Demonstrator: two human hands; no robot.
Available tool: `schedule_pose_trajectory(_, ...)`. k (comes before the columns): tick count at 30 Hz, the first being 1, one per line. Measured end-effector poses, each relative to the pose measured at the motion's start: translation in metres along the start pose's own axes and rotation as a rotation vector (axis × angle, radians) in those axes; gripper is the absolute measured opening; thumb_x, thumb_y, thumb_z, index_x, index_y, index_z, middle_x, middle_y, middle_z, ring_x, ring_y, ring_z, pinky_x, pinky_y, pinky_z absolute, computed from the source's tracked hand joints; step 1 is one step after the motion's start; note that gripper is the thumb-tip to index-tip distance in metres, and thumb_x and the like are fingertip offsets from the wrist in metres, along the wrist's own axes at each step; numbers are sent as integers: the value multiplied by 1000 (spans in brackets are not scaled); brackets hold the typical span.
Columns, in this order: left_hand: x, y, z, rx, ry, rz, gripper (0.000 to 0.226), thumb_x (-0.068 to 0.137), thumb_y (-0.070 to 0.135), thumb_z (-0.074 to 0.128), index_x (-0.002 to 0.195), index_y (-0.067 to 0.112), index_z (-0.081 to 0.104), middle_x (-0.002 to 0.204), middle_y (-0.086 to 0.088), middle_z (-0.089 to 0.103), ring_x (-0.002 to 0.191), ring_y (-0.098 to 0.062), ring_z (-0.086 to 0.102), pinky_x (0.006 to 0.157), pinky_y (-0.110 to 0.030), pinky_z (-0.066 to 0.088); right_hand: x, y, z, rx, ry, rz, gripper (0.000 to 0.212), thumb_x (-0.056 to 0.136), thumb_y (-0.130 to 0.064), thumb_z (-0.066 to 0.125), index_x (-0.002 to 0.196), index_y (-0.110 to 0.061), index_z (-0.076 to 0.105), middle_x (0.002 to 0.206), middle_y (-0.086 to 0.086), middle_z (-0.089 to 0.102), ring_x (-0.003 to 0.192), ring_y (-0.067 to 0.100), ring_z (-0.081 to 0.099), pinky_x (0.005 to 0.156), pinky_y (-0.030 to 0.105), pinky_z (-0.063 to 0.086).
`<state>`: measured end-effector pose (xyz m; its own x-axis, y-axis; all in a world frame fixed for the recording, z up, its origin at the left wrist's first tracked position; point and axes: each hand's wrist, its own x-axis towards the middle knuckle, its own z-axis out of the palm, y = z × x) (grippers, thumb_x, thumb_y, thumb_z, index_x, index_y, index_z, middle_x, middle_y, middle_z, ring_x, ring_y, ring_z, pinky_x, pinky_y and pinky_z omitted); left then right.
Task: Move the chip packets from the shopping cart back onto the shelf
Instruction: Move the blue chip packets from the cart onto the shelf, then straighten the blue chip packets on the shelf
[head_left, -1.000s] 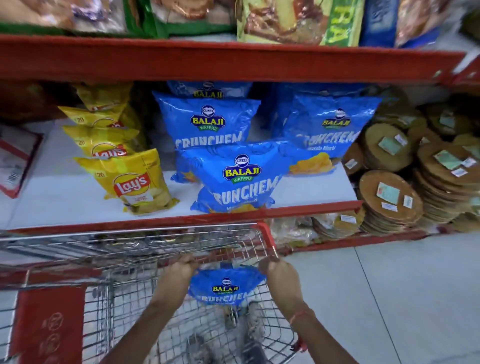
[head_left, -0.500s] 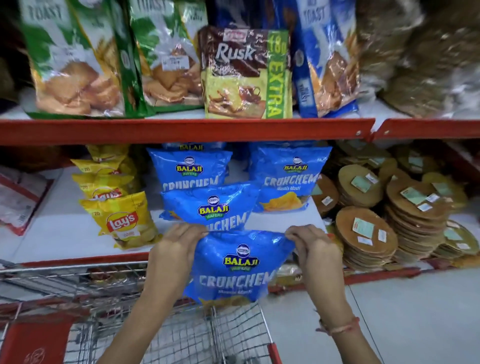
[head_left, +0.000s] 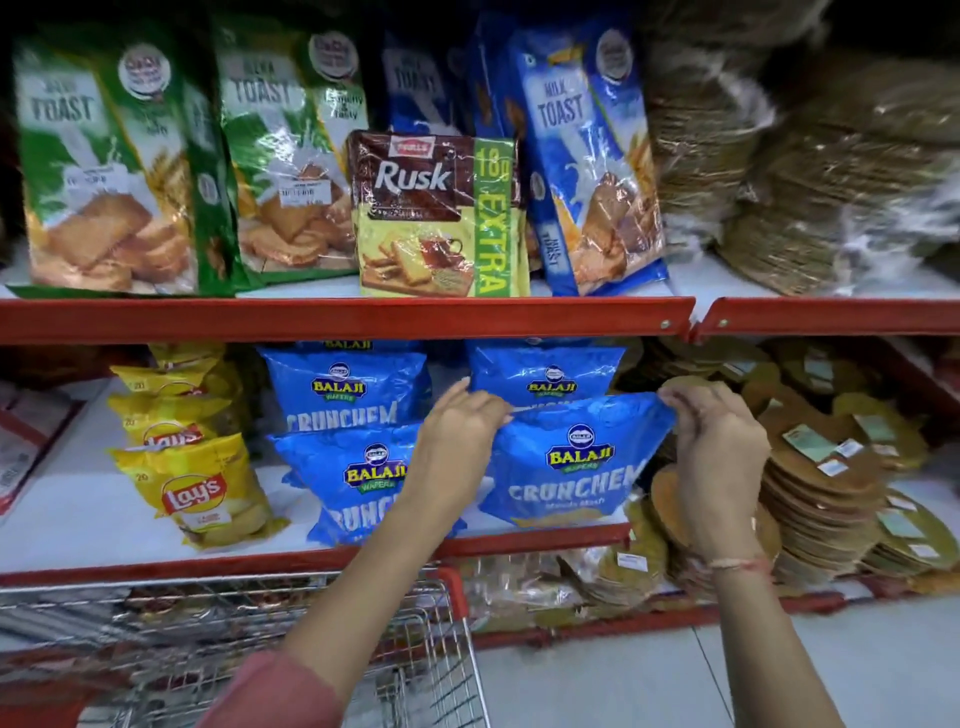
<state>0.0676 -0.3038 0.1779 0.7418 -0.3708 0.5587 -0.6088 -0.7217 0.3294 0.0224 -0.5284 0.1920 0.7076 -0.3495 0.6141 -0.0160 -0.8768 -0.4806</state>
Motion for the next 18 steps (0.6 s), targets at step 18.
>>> schedule_pose_trajectory(18, -56, -91, -54, 208, 53, -39, 35, 94, 27, 42, 106, 5, 67, 106, -9, 74, 101, -20, 69, 93, -49, 54, -45, -125, 86, 92, -165, -268, 27, 88, -10, 65, 114, -4, 62, 114, 14, 68, 113, 30, 61, 103, 48, 47)
